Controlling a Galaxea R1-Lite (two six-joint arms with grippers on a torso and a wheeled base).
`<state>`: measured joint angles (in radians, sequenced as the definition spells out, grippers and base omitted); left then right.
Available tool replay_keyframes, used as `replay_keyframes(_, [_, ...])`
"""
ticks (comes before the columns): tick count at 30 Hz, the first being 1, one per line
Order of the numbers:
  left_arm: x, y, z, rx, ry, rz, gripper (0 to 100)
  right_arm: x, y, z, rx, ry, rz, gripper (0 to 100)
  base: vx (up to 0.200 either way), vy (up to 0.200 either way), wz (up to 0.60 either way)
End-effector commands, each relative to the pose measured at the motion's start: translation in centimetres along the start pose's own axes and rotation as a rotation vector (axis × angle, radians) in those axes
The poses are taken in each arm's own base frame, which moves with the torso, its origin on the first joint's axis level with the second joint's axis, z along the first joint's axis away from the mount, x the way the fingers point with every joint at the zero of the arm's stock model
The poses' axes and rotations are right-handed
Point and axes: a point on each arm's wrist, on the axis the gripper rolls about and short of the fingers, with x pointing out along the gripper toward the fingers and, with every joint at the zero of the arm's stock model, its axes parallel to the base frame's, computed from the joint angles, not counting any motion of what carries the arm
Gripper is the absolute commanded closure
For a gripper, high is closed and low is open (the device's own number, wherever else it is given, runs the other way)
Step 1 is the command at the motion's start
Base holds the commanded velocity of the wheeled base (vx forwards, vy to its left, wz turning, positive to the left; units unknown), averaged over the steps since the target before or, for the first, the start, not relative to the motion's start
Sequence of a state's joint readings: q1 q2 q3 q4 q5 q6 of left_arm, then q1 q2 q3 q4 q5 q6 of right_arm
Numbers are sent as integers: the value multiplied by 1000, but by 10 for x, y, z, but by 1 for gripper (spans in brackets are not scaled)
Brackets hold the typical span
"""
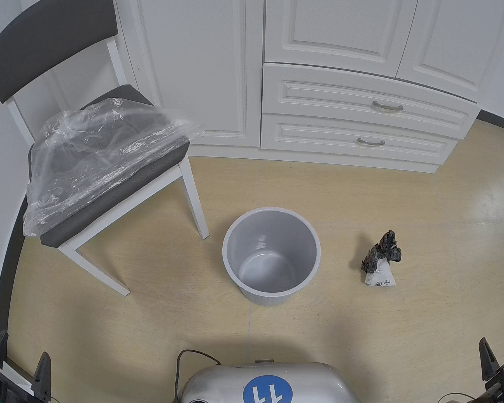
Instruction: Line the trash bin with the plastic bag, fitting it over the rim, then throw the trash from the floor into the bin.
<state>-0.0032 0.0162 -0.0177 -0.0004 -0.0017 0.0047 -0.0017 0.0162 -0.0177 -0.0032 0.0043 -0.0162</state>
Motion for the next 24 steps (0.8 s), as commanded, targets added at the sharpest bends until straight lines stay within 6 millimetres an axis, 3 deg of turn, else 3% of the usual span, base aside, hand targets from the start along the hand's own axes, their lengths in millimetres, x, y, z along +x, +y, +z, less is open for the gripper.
replay_keyframes(1, [0, 0, -5, 0, 5, 0, 0, 0, 0, -6, -7, 6, 5, 0, 0, 0, 0])
replay_keyframes(24, [0, 0, -5, 5, 5, -1, 0, 0, 0, -6, -7, 6, 5, 0, 0, 0, 0])
